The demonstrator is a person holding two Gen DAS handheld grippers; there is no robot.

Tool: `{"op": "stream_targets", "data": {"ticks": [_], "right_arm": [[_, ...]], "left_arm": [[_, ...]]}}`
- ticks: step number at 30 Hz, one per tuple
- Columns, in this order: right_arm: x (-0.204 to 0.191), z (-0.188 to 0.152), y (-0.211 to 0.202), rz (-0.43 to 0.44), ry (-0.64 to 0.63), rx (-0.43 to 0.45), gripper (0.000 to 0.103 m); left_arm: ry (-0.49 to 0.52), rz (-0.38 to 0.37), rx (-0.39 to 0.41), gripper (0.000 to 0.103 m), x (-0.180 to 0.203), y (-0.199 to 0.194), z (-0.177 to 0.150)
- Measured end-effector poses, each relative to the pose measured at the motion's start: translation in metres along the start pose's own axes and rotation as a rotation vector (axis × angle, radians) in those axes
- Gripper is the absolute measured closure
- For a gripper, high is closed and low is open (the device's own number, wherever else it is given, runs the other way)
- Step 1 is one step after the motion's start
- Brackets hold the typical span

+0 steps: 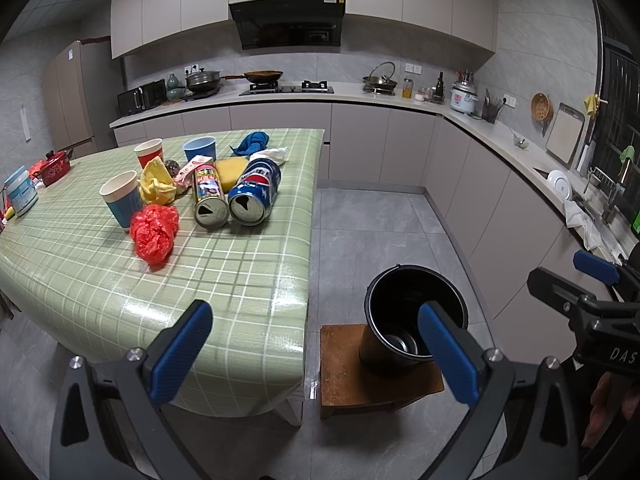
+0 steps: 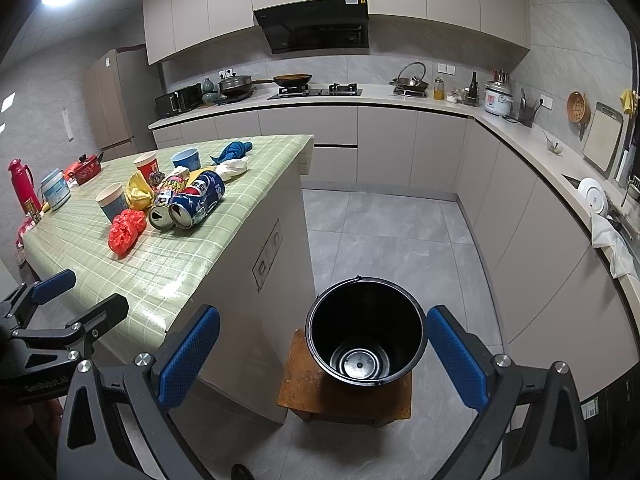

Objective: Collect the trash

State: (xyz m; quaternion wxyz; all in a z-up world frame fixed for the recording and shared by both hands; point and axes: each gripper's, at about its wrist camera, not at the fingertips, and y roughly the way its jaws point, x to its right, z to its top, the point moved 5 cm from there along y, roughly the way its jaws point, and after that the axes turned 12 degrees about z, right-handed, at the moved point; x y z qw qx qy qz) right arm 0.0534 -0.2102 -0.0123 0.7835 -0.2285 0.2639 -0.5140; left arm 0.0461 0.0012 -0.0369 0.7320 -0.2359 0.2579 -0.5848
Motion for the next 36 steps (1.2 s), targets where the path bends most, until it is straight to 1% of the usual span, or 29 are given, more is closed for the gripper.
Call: {"op": "stream_targets", "data": {"ticks": [36], "right_arm": [[0.0011, 0.0036, 0.0021, 0.002, 0.001, 0.003, 0.000]], "left_arm": [[0.001, 0.001, 0.001, 0.000, -0.0042, 0.0023, 0.0033]]}}
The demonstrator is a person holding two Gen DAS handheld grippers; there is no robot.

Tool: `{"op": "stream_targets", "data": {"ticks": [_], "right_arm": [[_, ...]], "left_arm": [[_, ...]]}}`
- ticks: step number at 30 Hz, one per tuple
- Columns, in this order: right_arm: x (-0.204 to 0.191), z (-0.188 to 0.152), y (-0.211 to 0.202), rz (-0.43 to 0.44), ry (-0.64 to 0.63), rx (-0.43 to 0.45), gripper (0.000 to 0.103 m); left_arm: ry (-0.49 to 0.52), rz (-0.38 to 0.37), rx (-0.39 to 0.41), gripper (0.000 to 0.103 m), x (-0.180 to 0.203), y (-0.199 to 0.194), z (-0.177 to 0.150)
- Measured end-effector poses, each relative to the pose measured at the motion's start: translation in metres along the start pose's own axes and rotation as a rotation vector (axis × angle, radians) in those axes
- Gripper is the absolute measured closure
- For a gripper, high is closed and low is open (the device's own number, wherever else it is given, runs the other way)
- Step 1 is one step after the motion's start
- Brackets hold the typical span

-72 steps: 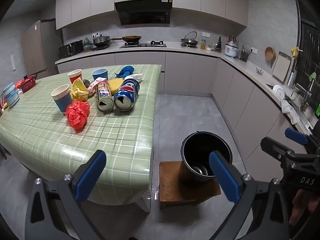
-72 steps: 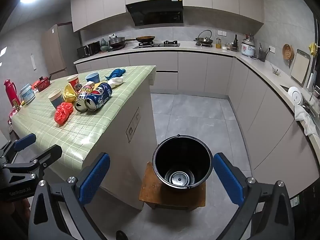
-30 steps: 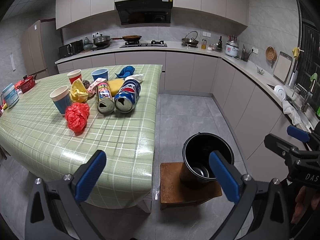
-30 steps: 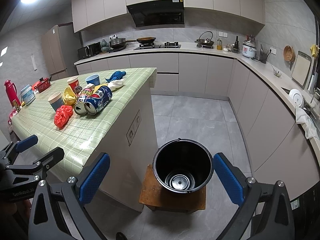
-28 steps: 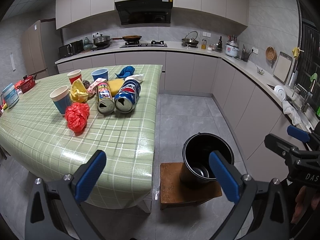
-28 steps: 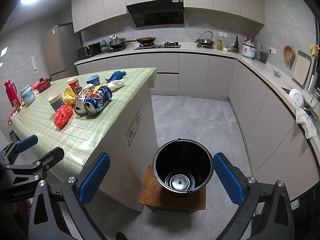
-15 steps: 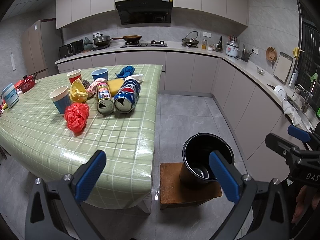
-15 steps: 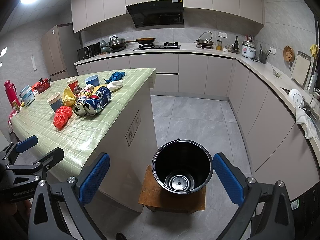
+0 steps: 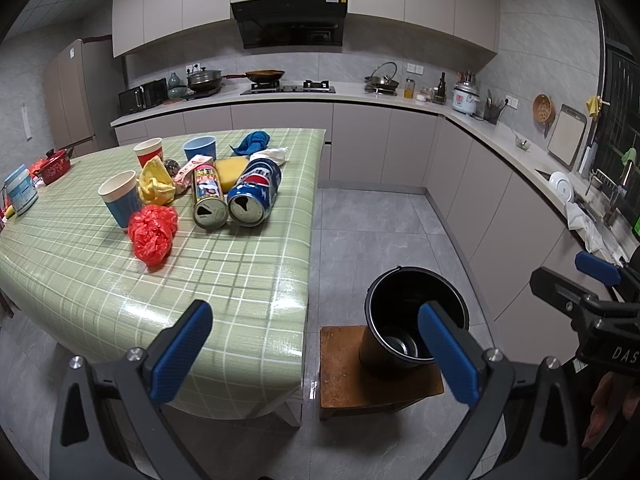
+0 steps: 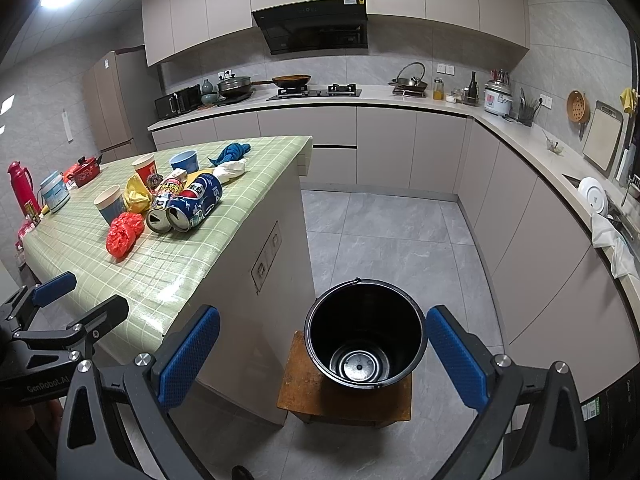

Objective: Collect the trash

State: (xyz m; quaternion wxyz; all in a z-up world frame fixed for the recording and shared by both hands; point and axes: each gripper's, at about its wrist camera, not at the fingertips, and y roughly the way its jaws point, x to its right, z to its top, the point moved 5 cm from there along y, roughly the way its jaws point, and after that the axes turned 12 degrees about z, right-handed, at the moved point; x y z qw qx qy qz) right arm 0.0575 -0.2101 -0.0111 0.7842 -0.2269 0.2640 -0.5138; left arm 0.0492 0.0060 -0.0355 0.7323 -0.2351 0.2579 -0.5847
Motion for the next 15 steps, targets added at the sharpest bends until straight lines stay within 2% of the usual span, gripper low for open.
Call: {"op": "stream_targets", "data": {"ticks": [15], "right_arm": [[0.0001, 0.0045, 0.0051, 0.006, 0.000, -0.003, 0.000]], "left_arm": [[-0.001, 0.000, -0.002, 0.000, 0.0001, -0.0007, 0.0005]]}}
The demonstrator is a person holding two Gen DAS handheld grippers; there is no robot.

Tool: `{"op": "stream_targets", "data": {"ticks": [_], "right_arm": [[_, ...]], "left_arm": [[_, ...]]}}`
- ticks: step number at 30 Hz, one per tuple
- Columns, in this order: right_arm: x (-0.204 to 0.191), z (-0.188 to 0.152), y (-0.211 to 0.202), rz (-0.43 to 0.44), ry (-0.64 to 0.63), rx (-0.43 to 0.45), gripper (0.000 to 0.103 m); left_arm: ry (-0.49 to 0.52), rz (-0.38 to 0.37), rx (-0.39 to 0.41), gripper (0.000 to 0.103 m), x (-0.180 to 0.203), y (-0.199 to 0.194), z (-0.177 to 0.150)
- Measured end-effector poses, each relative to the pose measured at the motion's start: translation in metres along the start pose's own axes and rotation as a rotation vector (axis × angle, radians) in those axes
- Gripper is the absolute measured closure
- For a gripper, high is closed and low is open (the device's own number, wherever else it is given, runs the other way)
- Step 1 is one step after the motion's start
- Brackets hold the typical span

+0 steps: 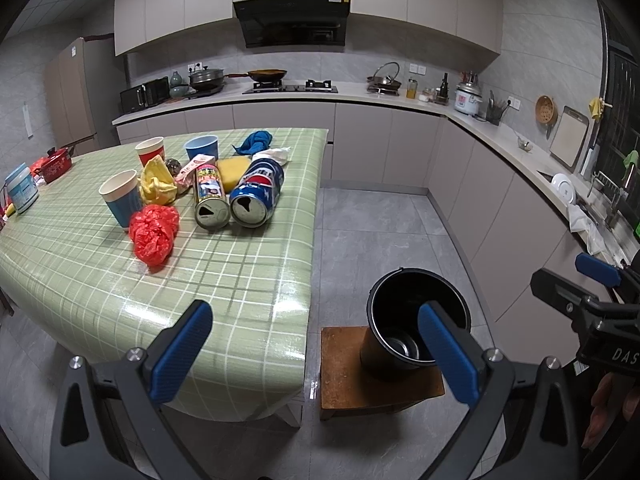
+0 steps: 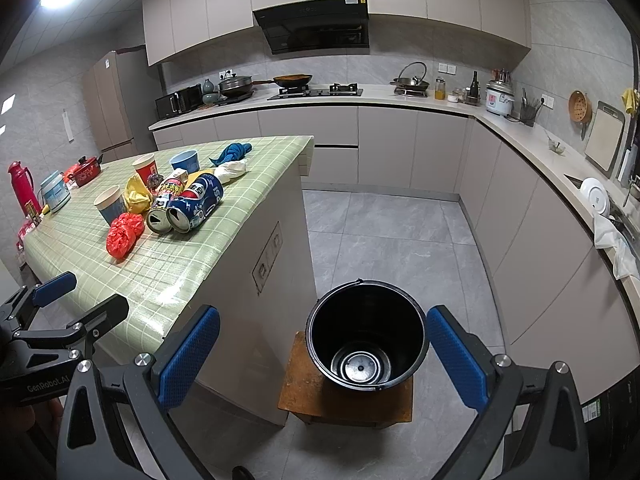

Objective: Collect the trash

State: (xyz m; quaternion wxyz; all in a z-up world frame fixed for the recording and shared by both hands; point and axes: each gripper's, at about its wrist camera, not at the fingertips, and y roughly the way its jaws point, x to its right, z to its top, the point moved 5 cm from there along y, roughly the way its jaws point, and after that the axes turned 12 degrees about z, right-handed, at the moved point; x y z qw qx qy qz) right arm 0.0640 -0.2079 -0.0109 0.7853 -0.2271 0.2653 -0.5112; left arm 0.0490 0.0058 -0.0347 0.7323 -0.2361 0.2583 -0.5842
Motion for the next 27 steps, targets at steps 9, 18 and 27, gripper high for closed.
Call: {"op": "stream_targets", "data": {"ticks": [9, 18, 27], "right_arm": [[0.002, 0.002, 0.013, 0.021, 0.006, -0.010, 0.000], [-0.005, 0.013, 0.046, 0.117, -0.018, -0.049, 0.000], [-0.047, 0.056, 0.105, 0.197, -0.008, -0.045, 0.013]], "left_arm": [[-0.023, 0.020, -0.027, 0.000, -0.017, 0.021, 0.004], [-0.139, 0.112, -0.064, 0.000, -0.078, 0.044, 0.007], [-0.232, 0.167, -0.068, 0.006, -0.145, 0.081, 0.020]]}}
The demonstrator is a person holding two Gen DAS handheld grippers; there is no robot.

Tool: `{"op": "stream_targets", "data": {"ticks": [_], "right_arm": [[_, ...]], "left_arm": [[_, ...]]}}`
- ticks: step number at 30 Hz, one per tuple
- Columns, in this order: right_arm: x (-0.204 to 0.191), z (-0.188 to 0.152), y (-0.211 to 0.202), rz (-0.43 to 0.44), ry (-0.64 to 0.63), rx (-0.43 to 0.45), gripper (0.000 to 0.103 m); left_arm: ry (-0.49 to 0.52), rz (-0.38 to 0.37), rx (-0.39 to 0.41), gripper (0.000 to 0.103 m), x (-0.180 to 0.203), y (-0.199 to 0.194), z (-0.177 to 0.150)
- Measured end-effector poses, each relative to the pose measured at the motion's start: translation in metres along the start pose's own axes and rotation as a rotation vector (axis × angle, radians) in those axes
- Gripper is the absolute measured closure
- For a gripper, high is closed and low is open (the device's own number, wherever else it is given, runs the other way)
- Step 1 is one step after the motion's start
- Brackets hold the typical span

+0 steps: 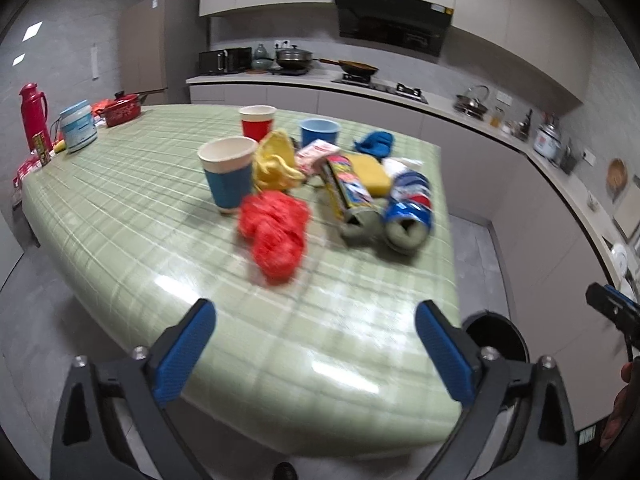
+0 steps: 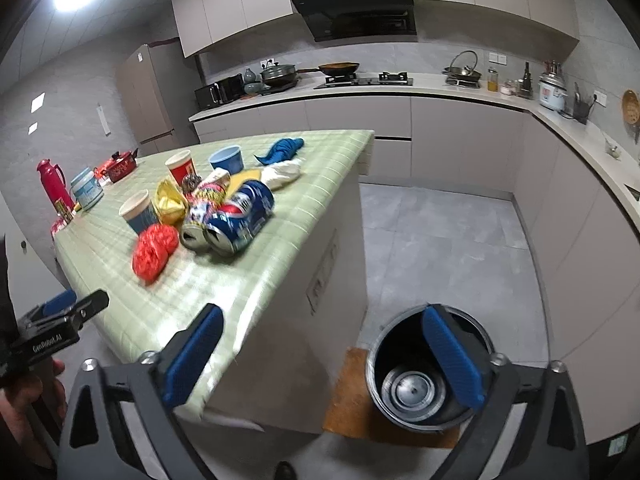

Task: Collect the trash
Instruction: 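Grasp the red plastic bag with the left gripper while the right gripper grasps the blue Pepsi can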

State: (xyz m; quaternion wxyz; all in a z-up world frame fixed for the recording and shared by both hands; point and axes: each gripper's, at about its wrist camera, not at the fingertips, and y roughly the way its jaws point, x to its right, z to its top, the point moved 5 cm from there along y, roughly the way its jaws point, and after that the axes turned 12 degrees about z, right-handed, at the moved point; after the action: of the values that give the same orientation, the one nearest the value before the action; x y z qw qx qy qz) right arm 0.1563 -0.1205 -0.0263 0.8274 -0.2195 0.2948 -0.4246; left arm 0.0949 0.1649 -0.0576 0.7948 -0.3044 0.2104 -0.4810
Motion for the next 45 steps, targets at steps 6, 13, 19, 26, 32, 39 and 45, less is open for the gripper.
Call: {"op": "stream_targets", "data": {"ticks": [6, 13, 19, 26, 32, 39, 45], "right_arm": [[-0.020, 0.035, 0.054, 0.031, 0.024, -0.011, 0.022], [-0.038, 0.069, 0.123, 0.039, 0.065, -0.027, 0.029], [-0.050, 0.075, 0.173, 0.035, 0.072, -0.071, 0.031], [-0.057, 0.073, 0.223, 0.040, 0.091, -0.138, 0.040], [-0.059, 0.076, 0.246, 0.030, 0.100, -0.150, 0.042], [-0.054, 0.077, 0.264, -0.016, 0.104, -0.208, 0.036], [-0.054, 0.071, 0.262, -0.009, 0.090, -0.216, 0.039]], "left_arm": [[-0.023, -0.025, -0.023, 0.014, -0.012, 0.046, 0.021], [-0.031, -0.040, -0.057, 0.017, -0.014, 0.094, 0.035], [-0.032, -0.038, -0.096, 0.021, -0.015, 0.120, 0.035], [-0.030, -0.045, -0.139, 0.027, -0.019, 0.139, 0.038], [-0.004, -0.046, -0.134, 0.028, -0.016, 0.142, 0.044], [0.020, -0.046, -0.139, 0.028, -0.014, 0.148, 0.052], [0.062, -0.041, -0.125, 0.053, -0.007, 0.149, 0.056]]}}
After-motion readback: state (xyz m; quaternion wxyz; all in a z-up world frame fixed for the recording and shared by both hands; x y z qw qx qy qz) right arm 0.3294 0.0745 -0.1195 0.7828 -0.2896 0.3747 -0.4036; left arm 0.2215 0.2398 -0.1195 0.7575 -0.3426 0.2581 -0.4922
